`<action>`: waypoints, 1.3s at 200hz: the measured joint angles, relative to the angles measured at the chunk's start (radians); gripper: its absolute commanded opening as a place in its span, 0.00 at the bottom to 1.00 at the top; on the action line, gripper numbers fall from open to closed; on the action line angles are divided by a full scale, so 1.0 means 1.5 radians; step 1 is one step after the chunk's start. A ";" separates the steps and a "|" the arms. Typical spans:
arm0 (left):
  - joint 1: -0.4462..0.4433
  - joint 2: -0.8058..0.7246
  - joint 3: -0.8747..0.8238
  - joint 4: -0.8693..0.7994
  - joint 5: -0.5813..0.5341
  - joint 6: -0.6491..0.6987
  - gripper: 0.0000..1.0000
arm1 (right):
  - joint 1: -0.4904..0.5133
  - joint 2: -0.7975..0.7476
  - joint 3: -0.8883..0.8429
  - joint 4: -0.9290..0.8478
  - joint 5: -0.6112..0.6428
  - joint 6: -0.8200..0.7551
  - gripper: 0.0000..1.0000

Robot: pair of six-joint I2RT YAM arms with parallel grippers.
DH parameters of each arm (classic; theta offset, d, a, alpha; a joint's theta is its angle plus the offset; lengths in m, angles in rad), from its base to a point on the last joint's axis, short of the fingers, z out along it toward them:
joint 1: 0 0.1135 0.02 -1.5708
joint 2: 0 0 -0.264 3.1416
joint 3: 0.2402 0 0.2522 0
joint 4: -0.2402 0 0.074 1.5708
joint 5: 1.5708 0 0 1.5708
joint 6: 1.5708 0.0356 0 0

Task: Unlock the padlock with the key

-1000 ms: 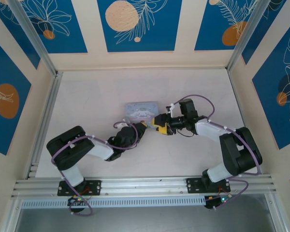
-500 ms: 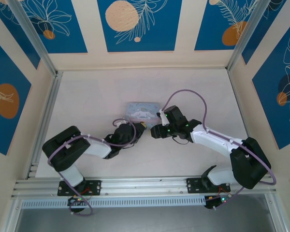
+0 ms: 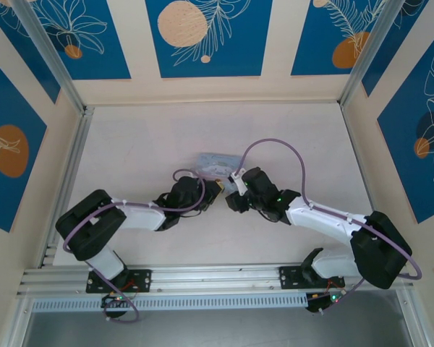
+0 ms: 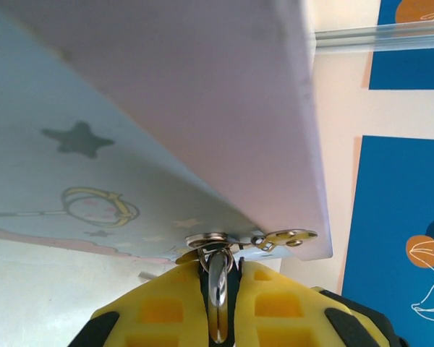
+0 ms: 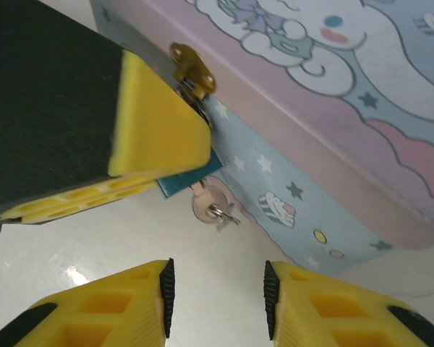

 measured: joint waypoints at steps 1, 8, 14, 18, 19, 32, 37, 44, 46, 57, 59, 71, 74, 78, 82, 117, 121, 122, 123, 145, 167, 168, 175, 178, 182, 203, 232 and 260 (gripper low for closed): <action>0.000 0.000 0.000 -0.001 0.001 0.000 0.00 | 0.001 0.001 0.000 0.001 0.001 -0.001 0.40; 0.000 0.000 0.001 -0.004 0.003 0.002 0.00 | 0.004 0.003 0.001 0.003 0.005 -0.006 0.40; 0.000 0.000 0.001 -0.006 0.004 0.003 0.00 | 0.006 0.006 0.001 0.004 0.009 -0.011 0.40; 0.000 0.000 0.001 -0.008 0.006 0.004 0.00 | 0.008 0.009 0.002 0.004 0.011 -0.013 0.40; 0.000 0.000 0.001 -0.009 0.006 0.004 0.00 | 0.008 0.010 0.002 0.004 0.012 -0.013 0.40; 0.000 0.000 0.001 -0.011 0.008 0.007 0.00 | 0.013 0.020 0.005 0.004 0.017 -0.022 0.40; 0.000 0.000 0.001 -0.012 0.009 0.008 0.00 | 0.015 0.025 0.006 0.004 0.018 -0.025 0.40; 0.001 0.000 0.001 -0.013 0.010 0.009 0.00 | 0.017 0.031 0.008 0.004 0.020 -0.030 0.40; 0.001 0.000 0.001 -0.013 0.010 0.010 0.00 | 0.018 0.032 0.009 0.003 0.021 -0.030 0.40; 0.001 0.000 0.001 -0.016 0.012 0.011 0.00 | 0.022 0.041 0.013 0.003 0.023 -0.036 0.41; 0.001 0.000 0.001 -0.017 0.013 0.012 0.00 | 0.022 0.042 0.013 0.003 0.024 -0.037 0.41; 0.001 0.000 0.002 -0.020 0.015 0.012 0.00 | 0.025 0.050 0.019 0.004 0.026 -0.042 0.41; 0.001 0.000 0.003 -0.020 0.015 0.012 0.00 | 0.026 0.051 0.020 0.004 0.027 -0.043 0.41; 0.002 0.000 0.003 -0.020 0.016 0.012 0.00 | 0.027 0.053 0.021 0.004 0.027 -0.045 0.41; 0.002 0.000 0.004 -0.020 0.016 0.012 0.00 | 0.027 0.055 0.023 0.004 0.029 -0.046 0.41; 0.002 0.000 0.009 -0.020 0.018 0.012 0.00 | 0.031 0.082 0.044 0.004 0.032 -0.054 0.41; 0.002 0.000 0.009 -0.020 0.018 0.012 0.00 | 0.031 0.085 0.047 0.003 0.032 -0.054 0.41; 0.002 0.000 0.009 -0.020 0.018 0.012 0.00 | 0.031 0.085 0.047 0.003 0.032 -0.054 0.41; 0.002 0.000 0.009 -0.020 0.018 0.012 0.00 | 0.032 0.087 0.048 0.003 0.032 -0.055 0.41; 0.002 0.000 0.010 -0.020 0.018 0.012 0.00 | 0.033 0.102 0.054 0.003 0.036 -0.059 0.40; 0.005 0.000 0.010 -0.021 0.018 0.012 0.00 | 0.033 0.114 0.063 0.003 0.045 -0.062 0.36; 0.005 0.000 0.010 -0.021 0.018 0.012 0.00 | 0.033 0.115 0.063 0.003 0.046 -0.062 0.36; 0.006 0.000 0.010 -0.021 0.018 0.012 0.00 | 0.033 0.119 0.066 0.003 0.048 -0.063 0.33; 0.006 0.000 0.010 -0.021 0.018 0.012 0.00 | 0.033 0.120 0.067 0.003 0.049 -0.064 0.32; 0.006 0.000 0.010 -0.021 0.018 0.012 0.00 | 0.033 0.122 0.069 0.003 0.051 -0.063 0.31; 0.006 0.000 0.010 -0.021 0.018 0.012 0.00 | 0.031 0.127 0.073 0.000 0.056 -0.065 0.17; 0.006 0.000 0.010 -0.021 0.018 0.013 0.00 | 0.023 0.127 0.082 -0.012 0.044 -0.056 0.03; 0.007 0.001 0.010 -0.021 0.020 0.014 0.00 | 0.013 0.127 0.084 -0.019 0.011 -0.050 0.07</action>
